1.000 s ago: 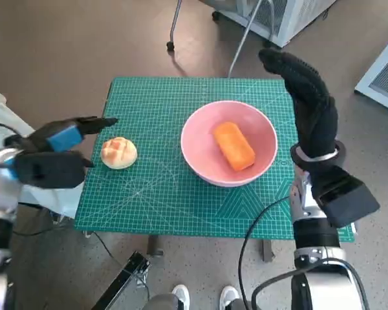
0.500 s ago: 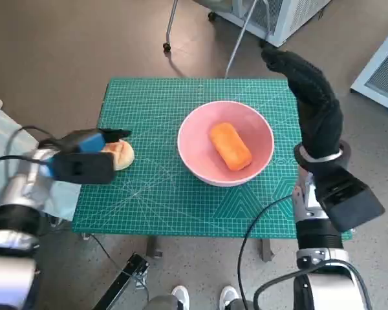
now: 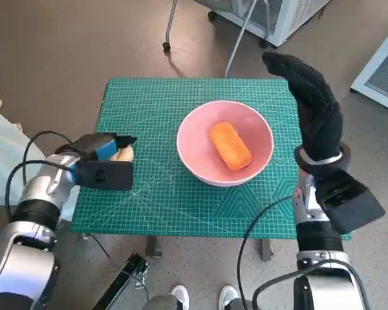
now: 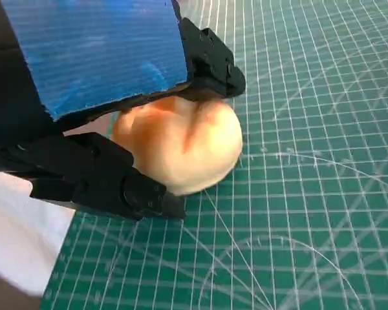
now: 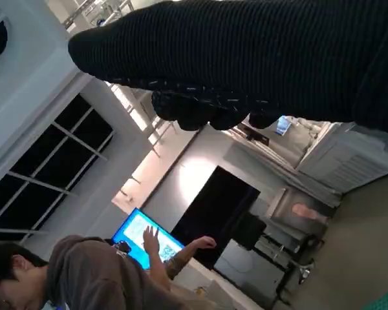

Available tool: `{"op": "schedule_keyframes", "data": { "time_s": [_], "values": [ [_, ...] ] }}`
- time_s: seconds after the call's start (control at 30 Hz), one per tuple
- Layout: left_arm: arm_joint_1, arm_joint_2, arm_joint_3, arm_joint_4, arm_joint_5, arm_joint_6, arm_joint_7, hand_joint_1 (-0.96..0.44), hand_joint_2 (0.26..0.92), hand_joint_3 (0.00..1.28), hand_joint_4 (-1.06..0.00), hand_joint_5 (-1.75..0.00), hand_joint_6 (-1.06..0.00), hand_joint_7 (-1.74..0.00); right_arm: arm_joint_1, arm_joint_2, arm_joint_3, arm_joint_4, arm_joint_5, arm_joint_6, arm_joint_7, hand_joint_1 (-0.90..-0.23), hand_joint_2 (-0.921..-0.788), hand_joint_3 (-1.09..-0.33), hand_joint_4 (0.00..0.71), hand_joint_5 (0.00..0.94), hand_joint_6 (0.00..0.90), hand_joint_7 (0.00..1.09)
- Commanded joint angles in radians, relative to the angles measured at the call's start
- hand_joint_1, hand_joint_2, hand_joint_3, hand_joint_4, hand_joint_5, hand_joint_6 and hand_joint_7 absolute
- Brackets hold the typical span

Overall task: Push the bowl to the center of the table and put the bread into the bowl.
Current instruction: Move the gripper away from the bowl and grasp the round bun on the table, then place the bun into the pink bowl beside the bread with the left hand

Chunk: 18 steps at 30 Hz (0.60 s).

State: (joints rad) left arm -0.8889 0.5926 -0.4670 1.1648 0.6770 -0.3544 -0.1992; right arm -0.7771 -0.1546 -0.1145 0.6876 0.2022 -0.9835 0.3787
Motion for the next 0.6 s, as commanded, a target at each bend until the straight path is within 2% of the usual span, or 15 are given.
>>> {"op": "schedule_keyframes", "data": {
  "time_s": [0.03, 0.07, 0.17, 0.43, 0.6],
  "values": [
    [-0.007, 0.007, -0.025, 0.033, 0.027, 0.0, 0.03, -0.03, 0.92, 0.15, -0.55, -0.87, -0.55, -0.97, 0.03, -0.004, -0.001, -0.015, 0.009, 0.021, 0.007, -0.65, -0.921, -0.785, 0.282, 0.018, -0.001, 0.7],
    [-0.009, 0.013, -0.024, 0.034, 0.026, -0.005, 0.034, -0.02, 0.92, 0.15, -0.56, -1.0, -0.53, -1.11, 0.032, -0.005, -0.001, -0.018, 0.01, 0.023, 0.008, -0.65, -0.921, -0.785, 0.282, 0.018, -0.001, 0.7],
    [-0.016, 0.03, -0.012, 0.024, 0.012, -0.02, 0.035, -0.01, 0.92, 0.14, -0.6, -1.14, -0.55, -1.21, 0.035, -0.006, -0.001, -0.026, 0.012, 0.031, 0.008, -0.65, -0.921, -0.784, 0.282, 0.018, -0.001, 0.7],
    [-0.027, 0.073, 0.062, -0.073, -0.066, -0.057, 0.002, 0.0, 0.921, 0.12, -0.61, -1.24, -0.59, -1.21, 0.038, -0.005, -0.002, -0.032, 0.007, 0.039, 0.006, -0.65, -0.921, -0.783, 0.282, 0.018, -0.001, 0.7],
    [-0.015, 0.094, 0.134, -0.228, -0.138, -0.074, -0.028, 0.0, 0.921, 0.12, -0.6, -1.23, -0.6, -1.22, 0.032, -0.003, -0.002, -0.019, 0.004, 0.038, 0.006, -0.649, -0.921, -0.784, 0.283, 0.017, -0.001, 0.7]
  ]
}}
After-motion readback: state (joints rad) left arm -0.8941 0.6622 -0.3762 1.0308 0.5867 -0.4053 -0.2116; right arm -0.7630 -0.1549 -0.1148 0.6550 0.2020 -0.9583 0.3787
